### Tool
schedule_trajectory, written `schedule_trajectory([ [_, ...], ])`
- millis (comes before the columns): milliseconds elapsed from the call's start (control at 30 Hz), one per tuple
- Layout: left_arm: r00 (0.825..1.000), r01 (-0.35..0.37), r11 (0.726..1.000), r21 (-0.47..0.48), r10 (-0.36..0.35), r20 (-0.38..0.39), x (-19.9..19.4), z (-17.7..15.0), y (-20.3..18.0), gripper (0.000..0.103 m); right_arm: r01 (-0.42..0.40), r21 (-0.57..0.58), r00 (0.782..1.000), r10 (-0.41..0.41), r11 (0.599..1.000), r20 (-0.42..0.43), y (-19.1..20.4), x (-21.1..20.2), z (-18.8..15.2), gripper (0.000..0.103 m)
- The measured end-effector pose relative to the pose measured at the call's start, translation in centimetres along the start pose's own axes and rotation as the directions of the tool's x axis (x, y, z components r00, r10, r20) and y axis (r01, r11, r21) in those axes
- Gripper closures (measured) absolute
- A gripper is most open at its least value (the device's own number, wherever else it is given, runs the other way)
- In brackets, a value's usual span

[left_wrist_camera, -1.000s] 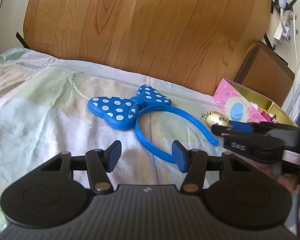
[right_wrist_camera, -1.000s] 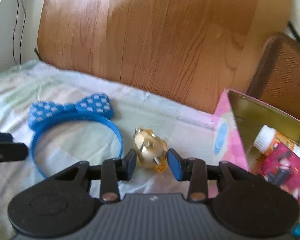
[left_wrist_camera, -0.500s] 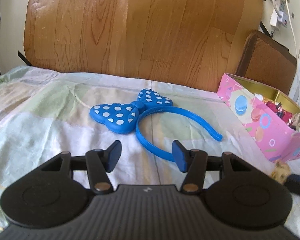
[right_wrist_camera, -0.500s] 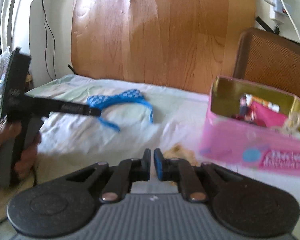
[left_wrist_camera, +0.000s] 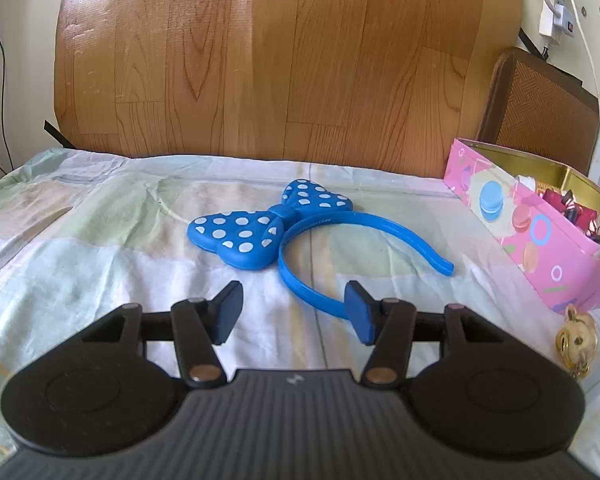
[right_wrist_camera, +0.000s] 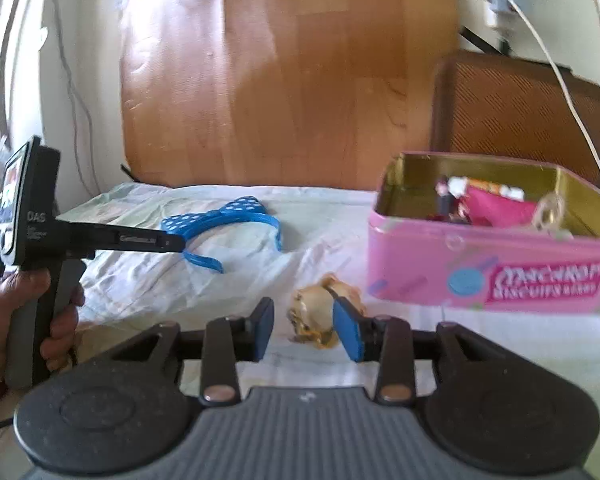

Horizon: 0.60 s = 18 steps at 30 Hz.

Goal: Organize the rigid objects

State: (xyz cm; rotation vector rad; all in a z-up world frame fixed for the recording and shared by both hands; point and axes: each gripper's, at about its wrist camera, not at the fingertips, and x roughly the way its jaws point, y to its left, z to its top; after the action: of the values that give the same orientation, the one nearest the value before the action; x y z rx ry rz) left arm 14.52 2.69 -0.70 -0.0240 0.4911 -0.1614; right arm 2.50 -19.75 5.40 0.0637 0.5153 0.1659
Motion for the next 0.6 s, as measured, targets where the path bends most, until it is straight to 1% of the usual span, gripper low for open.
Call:
schedule_trajectory([
  [200,1.0,0.004,1.0,0.003,-0.004,0.002,0.0,-0.1,0.0,0.045,0.035,0.05,0.999,-0.034,0.998,-0.021,-1.1,0.2,-1.0,0.068],
  [300,1.0,0.007,1.0,0.003,-0.007,0.002,-0.1,-0.1,0.1,0.044,0.041,0.075,0.998,-0.038,0.996,-0.041,-1.4,0.6,-1.5,0.068],
  [467,1.0,0.011,1.0,0.008,-0.011,0.002,0.0,-0.1,-0.1,0.044,0.042,0.118,0.998,-0.036,0.992,-0.049,-2.0,0.8,-1.6,0.068],
  [600,1.0,0.011,1.0,0.009,-0.011,0.002,0.0,-0.1,-0.1,0.044,0.045,0.129,0.998,-0.039,0.991,-0.049,-2.1,0.9,-1.6,0.068],
])
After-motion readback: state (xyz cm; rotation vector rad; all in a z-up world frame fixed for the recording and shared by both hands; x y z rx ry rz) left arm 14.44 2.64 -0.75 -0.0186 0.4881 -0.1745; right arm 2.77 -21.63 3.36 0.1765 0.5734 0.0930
